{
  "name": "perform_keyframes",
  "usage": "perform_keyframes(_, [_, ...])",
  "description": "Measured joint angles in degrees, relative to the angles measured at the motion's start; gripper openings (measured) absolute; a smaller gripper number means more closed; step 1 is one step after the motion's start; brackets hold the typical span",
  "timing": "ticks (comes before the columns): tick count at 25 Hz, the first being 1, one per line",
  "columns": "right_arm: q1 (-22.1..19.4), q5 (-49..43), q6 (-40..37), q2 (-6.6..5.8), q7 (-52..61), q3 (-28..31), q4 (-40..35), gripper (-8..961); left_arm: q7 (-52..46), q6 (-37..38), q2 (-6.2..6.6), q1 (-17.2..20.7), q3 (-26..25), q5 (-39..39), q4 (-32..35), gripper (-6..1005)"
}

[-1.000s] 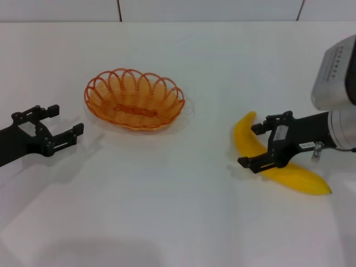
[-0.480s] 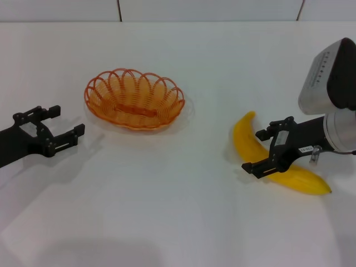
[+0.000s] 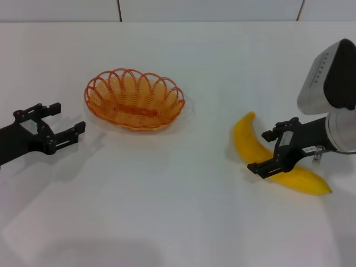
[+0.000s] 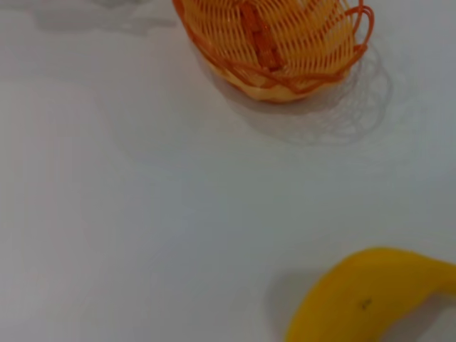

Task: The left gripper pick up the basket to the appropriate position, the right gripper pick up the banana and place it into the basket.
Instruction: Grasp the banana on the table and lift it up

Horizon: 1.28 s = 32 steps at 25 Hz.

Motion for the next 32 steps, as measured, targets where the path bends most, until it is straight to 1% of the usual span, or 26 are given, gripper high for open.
perform_keyframes(25, [2.11, -0.47, 0.03, -0.1, 0.15, -1.55, 2.83, 840, 0.0, 0.0, 0.08, -0.29, 0.21, 0.06, 0.0, 771])
perform_keyframes(32, [2.71, -0.31, 0.07, -0.05, 0.38, -1.48, 3.65, 701, 0.07, 0.0, 0.07, -0.26, 0.2, 0.03, 0.0, 771])
